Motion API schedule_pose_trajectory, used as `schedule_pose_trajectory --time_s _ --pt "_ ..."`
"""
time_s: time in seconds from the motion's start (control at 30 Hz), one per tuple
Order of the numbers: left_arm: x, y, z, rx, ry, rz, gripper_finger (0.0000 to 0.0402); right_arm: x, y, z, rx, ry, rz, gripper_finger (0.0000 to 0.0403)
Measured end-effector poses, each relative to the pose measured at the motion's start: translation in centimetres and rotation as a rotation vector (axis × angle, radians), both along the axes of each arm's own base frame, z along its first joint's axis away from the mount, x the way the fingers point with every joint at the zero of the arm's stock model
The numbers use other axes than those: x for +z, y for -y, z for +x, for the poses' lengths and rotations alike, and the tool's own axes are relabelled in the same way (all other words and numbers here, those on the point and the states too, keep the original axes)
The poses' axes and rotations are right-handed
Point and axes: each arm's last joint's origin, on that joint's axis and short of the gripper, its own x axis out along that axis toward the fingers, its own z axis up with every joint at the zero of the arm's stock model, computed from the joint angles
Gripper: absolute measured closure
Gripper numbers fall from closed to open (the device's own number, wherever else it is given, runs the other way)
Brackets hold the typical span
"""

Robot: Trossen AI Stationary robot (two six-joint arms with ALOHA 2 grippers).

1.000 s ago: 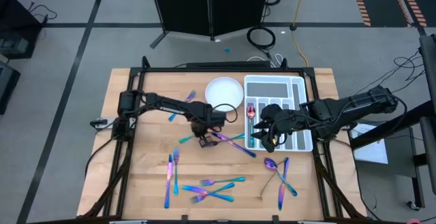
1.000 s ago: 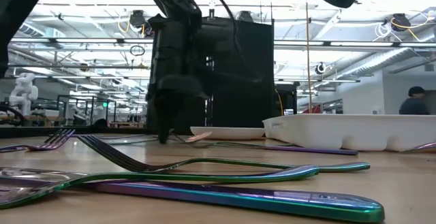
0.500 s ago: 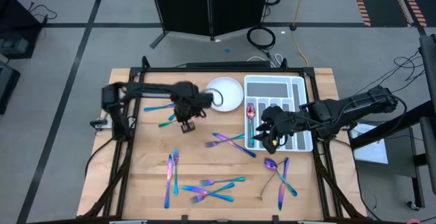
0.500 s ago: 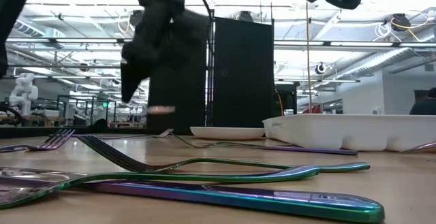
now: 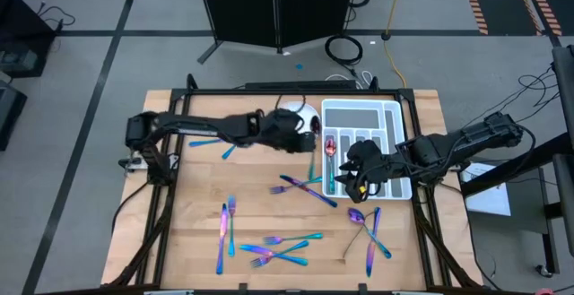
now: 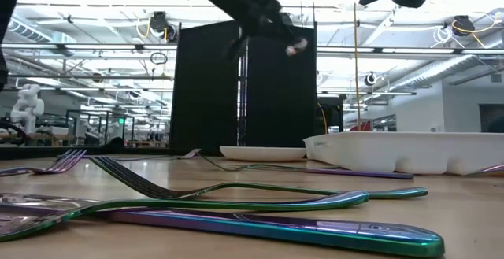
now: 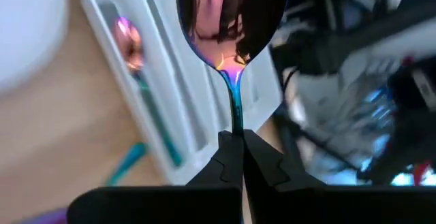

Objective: Sort silverware
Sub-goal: Put the purple spoon on the white silverware tray

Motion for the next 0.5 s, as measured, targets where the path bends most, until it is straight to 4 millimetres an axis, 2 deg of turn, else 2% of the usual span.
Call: schedule_pose_trajectory --time_s 0.27,0.5 --pt "-7.7 1.3 4.1 0.13 -0.059 -0.291 0.0402 0.0 0.0 0.0 0.0 0.0 -0.004 0.022" --pt "-9.6 1.0 7.1 0.138 -0.029 -0.323 0.0402 0.0 0.0 0.0 0.02 -0.002 -0.026 0.022"
